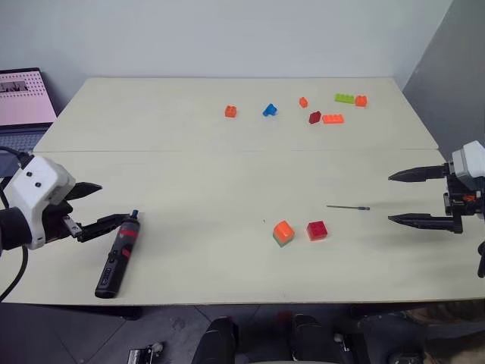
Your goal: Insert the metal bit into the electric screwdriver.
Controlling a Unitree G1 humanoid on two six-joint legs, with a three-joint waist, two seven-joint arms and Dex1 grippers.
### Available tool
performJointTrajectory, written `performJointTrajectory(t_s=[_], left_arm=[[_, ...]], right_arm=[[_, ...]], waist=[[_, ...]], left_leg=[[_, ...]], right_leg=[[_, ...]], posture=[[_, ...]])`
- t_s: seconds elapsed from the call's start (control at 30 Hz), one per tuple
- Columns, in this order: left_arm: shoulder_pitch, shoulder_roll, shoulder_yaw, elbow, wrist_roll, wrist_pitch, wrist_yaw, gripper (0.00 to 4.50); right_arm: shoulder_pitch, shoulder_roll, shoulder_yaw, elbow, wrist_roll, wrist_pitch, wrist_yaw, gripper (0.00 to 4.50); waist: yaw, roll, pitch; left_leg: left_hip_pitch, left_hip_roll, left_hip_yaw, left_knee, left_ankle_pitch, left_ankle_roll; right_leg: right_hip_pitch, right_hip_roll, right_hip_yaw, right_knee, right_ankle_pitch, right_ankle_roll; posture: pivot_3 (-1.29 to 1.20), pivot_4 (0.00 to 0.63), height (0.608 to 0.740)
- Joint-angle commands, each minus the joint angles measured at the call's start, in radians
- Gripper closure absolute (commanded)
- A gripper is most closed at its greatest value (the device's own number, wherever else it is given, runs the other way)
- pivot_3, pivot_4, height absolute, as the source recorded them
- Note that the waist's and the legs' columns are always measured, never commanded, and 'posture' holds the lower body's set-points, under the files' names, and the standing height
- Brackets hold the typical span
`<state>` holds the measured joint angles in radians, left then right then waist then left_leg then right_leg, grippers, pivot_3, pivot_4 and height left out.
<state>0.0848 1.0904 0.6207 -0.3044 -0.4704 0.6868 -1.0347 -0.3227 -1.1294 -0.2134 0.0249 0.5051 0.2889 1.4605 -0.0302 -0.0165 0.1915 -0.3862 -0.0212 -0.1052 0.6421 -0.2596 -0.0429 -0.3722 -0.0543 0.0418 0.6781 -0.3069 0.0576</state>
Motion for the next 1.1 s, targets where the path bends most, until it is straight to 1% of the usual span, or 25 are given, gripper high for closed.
performJointTrajectory(t_s=[0.03, 0.17, 0.53, 0.73, 0.8, 0.9, 1.0, 1.03, 1.1], left_arm=[[-0.014, -0.001, 0.016, -0.001, -0.008, -0.021, 0.001, 0.01], [-0.009, 0.005, 0.005, -0.001, 0.014, -0.025, 0.011, 0.01], [-0.008, -0.017, 0.002, -0.026, 0.007, -0.001, 0.059, 0.01], [0.022, -0.014, -0.02, -0.067, -0.01, -0.025, 0.003, 0.01], [0.036, -0.005, -0.042, -0.09, -0.004, -0.047, -0.024, 0.01], [-0.002, -0.011, -0.099, -0.138, -0.038, -0.055, -0.037, 0.01], [-0.06, -0.029, -0.186, -0.196, -0.069, -0.072, -0.044, 0.01], [-0.091, -0.038, -0.237, -0.222, -0.083, -0.068, -0.042, 0.01], [-0.138, -0.053, -0.3, -0.246, -0.097, -0.055, -0.032, 0.01]], right_arm=[[0.001, -0.003, -0.038, -0.012, 0.009, -0.016, 0.003, 0.0], [-0.001, -0.002, -0.033, -0.01, 0.004, -0.021, 0.001, 0.0], [-0.02, 0.013, -0.012, -0.006, -0.008, -0.034, -0.004, 0.0], [-0.018, 0.03, -0.002, -0.021, -0.014, -0.037, -0.013, 0.0], [-0.012, 0.031, -0.003, -0.029, -0.014, -0.033, -0.014, 0.0], [0.006, 0.029, -0.013, -0.045, -0.01, -0.031, -0.013, 0.0], [0.032, 0.03, -0.02, -0.085, 0.002, -0.018, -0.016, 0.0], [0.044, 0.036, -0.015, -0.115, 0.008, -0.014, -0.019, 0.0], [0.06, 0.044, 0.001, -0.159, 0.007, -0.005, -0.028, 0.0]], waist=[[0.0, 0.0, 0.0], [0.0, 0.0, 0.0], [0.0, 0.0, 0.0], [0.0, 0.0, 0.0], [0.0, 0.0, 0.0], [0.0, 0.0, 0.0], [0.003, 0.0, 0.0], [0.004, 0.001, 0.0], [0.003, 0.001, 0.0]], left_leg=[[0.0, 0.0, 0.0, 0.0, 0.0, 0.0], [0.0, 0.0, 0.0, 0.0, 0.0, 0.0], [0.0, 0.0, 0.0, 0.0, 0.0, 0.0], [0.0, 0.0, 0.0, 0.0, 0.0, 0.0], [0.0, 0.0, 0.0, 0.0, 0.0, 0.0], [0.0, 0.0, 0.0, 0.0, 0.0, 0.0], [0.0, 0.0, 0.0, 0.001, 0.0, 0.0], [0.0, 0.0, 0.0, 0.001, 0.0, 0.0], [0.0, -0.001, 0.0, 0.001, 0.0, 0.0]], right_leg=[[0.0, 0.0, 0.0, 0.0, 0.0, 0.0], [0.0, 0.0, 0.0, 0.0, 0.0, 0.0], [0.0, 0.0, 0.0, 0.0, 0.0, 0.0], [0.0, 0.0, 0.0, 0.0, 0.0, 0.0], [0.0, 0.0, 0.001, 0.0, 0.0, 0.0], [0.0, 0.0, 0.0, 0.0, 0.0, 0.0], [0.001, 0.0, -0.001, 0.0, 0.0, 0.0], [0.001, 0.0, -0.001, 0.0, 0.0, 0.0], [0.001, 0.0, 0.0, 0.0, 0.0, 0.0]], posture=[[0.0, 0.15, 0.74], [0.0, 0.15, 0.74], [0.0, 0.15, 0.74], [0.0, 0.15, 0.74], [0.0, 0.15, 0.74], [0.0, 0.15, 0.74], [0.0, 0.15, 0.74], [0.0, 0.15, 0.74], [0.0, 0.15, 0.74]])
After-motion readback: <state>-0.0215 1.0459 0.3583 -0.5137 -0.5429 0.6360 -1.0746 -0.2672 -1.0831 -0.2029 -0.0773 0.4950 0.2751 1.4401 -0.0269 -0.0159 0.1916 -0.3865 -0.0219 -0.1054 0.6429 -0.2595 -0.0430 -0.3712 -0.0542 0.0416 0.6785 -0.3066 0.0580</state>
